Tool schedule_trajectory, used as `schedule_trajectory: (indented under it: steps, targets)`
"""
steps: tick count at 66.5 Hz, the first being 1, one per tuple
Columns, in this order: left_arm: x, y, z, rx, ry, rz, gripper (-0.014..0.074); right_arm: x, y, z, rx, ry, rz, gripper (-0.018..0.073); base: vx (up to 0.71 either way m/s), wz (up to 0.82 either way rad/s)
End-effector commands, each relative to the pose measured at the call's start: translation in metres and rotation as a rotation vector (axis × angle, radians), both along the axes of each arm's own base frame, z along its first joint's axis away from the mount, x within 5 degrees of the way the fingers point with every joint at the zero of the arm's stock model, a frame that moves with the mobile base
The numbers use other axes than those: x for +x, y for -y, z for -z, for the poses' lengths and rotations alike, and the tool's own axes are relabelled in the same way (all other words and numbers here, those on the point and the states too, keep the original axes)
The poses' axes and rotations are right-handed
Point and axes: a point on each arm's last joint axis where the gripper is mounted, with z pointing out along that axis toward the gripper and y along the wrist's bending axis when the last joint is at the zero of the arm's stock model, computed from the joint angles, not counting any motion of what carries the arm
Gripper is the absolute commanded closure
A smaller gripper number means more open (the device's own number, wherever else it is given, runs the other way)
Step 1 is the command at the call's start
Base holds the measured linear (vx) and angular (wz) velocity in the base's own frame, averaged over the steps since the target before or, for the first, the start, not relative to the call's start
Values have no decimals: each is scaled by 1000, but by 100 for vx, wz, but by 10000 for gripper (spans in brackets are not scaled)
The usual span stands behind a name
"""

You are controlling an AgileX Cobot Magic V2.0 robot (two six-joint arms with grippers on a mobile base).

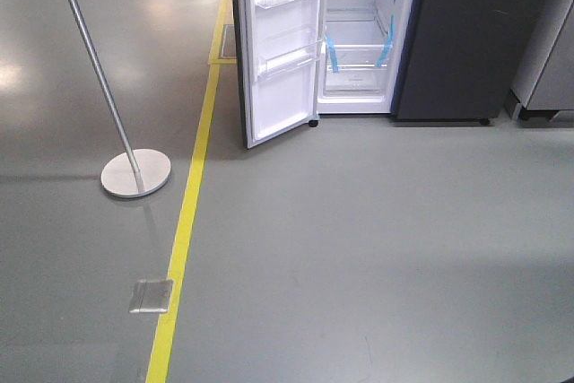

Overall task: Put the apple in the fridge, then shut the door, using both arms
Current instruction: 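Drive the base up to the open fridge door holding the apple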

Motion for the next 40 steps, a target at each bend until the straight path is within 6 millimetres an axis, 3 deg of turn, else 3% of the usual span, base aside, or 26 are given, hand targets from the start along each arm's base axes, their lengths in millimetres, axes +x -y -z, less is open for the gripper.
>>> schedule_trajectory:
  steps: [1,40]
  targets:
    - [-3,1,-14,-10,110,9,603,2,-3,-11,63,36,7,368,27,2]
    - [-3,1,-14,-10,110,9,603,2,-3,-11,63,36,7,368,27,3]
